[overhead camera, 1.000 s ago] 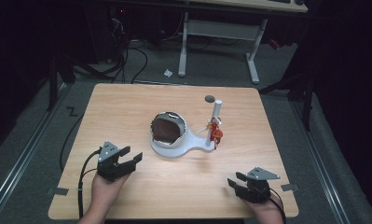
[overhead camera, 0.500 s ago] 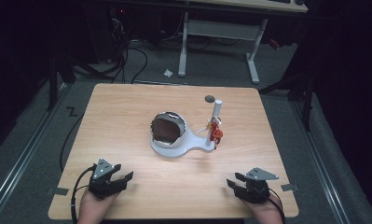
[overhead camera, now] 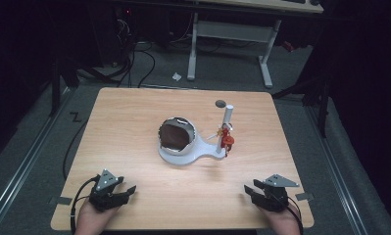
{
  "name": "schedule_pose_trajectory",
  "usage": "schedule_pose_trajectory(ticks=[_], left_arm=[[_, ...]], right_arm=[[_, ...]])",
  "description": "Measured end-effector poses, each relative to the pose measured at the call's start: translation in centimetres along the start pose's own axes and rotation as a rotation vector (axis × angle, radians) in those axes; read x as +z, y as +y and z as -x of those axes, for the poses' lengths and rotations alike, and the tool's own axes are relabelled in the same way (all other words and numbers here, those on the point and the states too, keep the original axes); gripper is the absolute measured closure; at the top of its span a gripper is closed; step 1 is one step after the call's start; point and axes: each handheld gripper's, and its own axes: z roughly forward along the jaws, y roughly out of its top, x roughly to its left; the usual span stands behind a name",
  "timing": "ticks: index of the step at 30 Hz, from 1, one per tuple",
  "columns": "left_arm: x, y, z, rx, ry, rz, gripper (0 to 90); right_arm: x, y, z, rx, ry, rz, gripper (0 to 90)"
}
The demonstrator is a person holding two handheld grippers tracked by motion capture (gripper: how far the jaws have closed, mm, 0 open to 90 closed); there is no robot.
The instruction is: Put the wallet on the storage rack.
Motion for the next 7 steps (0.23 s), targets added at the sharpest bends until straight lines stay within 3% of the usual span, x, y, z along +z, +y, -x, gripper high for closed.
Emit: schedule_pose_trajectory(ticks=[7], left_arm=[[-0.09, 0.04, -0.15, -0.019, -0.024, 0.010, 38.0]], right_arm=[[0.04, -0.12, 0.27, 0.010, -0.020, -0.002, 53.0]])
